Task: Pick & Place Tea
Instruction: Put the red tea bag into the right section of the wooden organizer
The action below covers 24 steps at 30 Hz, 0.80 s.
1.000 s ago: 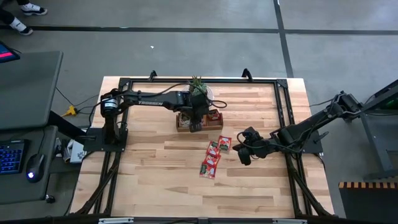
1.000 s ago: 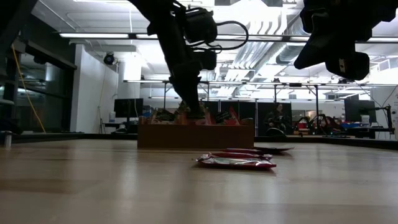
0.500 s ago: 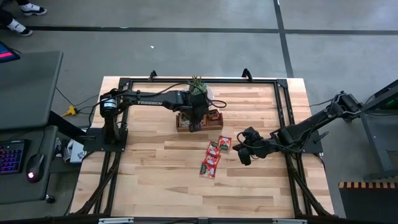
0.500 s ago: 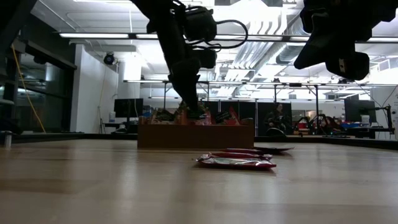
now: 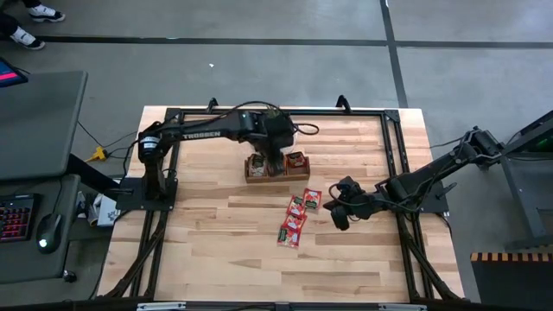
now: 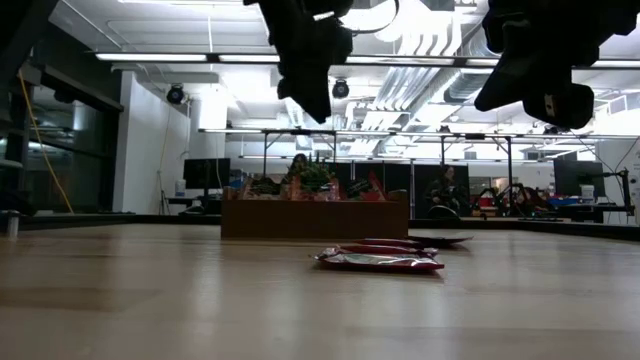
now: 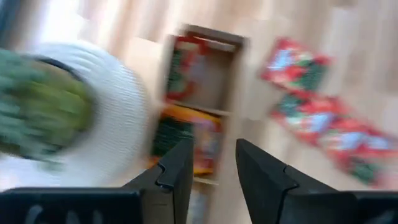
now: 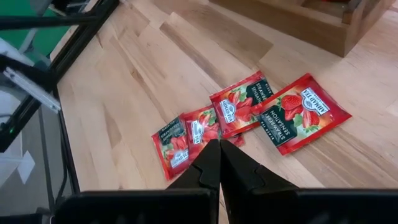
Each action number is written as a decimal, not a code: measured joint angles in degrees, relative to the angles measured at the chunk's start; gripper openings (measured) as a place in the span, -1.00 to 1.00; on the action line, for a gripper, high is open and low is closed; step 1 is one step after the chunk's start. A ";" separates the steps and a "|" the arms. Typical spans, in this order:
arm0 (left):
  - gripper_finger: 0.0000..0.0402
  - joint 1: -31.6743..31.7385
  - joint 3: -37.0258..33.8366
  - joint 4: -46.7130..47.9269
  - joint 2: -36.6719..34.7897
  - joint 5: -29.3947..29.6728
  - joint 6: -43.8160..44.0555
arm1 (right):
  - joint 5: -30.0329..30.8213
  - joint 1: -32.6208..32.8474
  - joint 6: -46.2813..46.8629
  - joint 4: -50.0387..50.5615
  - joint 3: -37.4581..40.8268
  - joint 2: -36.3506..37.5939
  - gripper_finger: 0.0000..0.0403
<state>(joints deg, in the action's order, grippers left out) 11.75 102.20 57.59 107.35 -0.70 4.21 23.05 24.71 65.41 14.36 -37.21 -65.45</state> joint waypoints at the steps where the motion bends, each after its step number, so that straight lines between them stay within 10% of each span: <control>1: -0.41 -0.54 0.02 0.38 -0.05 -2.10 1.96 | -0.75 0.00 -1.03 -0.01 0.00 0.00 -1.00; 12: -0.41 -9.80 -5.59 -2.07 0.37 -2.69 6.12 | -11.55 -5.35 -20.23 -1.56 0.00 -2.51 -1.00; 24: -0.41 -18.84 -27.40 -21.03 -7.38 -5.01 32.08 | -18.18 -8.68 -26.61 -12.92 0.00 -10.16 -1.00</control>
<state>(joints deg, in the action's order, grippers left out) -7.09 74.80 36.56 99.97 -5.71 36.30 4.88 16.03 38.80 1.44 -37.21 -75.61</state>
